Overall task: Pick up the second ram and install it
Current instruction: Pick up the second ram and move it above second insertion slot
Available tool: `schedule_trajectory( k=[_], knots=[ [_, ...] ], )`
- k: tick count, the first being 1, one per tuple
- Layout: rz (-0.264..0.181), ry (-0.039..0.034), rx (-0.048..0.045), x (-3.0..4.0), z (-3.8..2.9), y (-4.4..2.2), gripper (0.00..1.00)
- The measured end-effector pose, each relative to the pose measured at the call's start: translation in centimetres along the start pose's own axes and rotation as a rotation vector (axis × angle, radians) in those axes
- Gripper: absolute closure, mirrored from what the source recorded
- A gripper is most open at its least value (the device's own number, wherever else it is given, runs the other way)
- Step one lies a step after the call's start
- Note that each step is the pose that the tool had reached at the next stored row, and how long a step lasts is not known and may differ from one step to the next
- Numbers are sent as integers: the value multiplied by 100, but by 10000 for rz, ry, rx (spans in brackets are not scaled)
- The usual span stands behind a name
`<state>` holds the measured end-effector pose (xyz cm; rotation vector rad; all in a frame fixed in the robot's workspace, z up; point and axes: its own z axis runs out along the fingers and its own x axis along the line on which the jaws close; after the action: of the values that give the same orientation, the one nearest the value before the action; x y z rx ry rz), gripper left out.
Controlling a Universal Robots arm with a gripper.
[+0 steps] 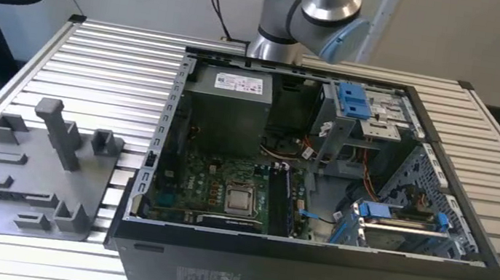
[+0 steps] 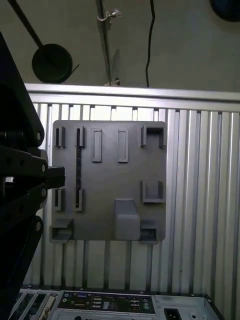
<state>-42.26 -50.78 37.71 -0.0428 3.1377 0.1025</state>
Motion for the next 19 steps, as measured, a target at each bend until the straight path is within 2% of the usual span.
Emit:
schedule_trajectory(
  k=[19],
  knots=[
    [13, 197, -5, 0, 0, 0, 89]
  ],
)
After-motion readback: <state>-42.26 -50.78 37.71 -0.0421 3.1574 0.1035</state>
